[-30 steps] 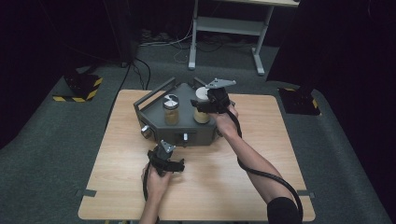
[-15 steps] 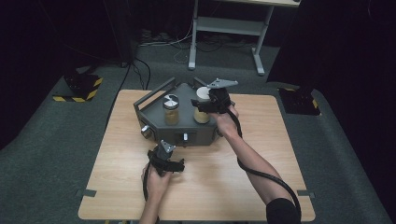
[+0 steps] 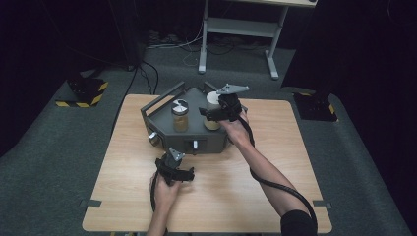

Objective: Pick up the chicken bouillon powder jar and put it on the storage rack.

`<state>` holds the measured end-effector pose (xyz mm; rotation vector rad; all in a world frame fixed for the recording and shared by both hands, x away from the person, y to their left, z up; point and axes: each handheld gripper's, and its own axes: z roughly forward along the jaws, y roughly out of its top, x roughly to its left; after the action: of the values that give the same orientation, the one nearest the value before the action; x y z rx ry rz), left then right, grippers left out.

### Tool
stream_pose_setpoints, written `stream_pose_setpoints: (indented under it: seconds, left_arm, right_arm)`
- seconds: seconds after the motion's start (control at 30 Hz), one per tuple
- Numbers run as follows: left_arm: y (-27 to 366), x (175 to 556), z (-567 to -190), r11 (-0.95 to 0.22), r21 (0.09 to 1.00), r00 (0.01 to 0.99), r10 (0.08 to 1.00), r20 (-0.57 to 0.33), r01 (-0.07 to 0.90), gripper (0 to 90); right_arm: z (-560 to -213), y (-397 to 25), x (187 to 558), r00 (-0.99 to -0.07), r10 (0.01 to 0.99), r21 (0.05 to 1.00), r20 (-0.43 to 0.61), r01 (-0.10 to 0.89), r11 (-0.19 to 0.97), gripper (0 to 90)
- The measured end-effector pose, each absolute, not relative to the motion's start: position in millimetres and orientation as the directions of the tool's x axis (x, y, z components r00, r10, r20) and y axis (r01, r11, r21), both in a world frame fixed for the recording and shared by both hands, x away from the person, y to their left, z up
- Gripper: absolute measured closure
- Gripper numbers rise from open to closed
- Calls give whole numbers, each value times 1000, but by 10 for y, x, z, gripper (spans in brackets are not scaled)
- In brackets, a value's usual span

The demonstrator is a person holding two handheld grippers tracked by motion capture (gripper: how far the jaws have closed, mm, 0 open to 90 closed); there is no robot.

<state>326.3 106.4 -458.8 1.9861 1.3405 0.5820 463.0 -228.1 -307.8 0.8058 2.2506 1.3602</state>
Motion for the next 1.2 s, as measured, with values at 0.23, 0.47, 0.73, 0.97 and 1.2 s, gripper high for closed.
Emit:
stream_pose_setpoints:
  seconds: [0.23,0.47,0.73,0.97,1.2]
  left_arm:
    - [1064,3263,-4587,-256,732,376,927,0,632,6]
    - [1063,3263,-4588,-255,732,375,927,-1,632,6]
    - [1063,3263,-4587,-255,732,375,927,-1,632,6]
    - [1063,3263,-4588,-255,732,375,927,-1,632,6]
    - [1063,3263,-4586,-255,732,375,927,-1,632,6]
  right_arm:
    - [-3087,-2307,4589,-743,669,899,-20,279,337,78]
    - [-3090,-2374,4540,-744,668,903,-24,271,333,75]
    - [-3144,-2528,4421,-748,663,908,-39,251,336,74]
    - [-3220,-2746,4270,-745,666,916,-32,244,317,74]
    - [-3306,-2934,4151,-741,671,919,-22,249,305,74]
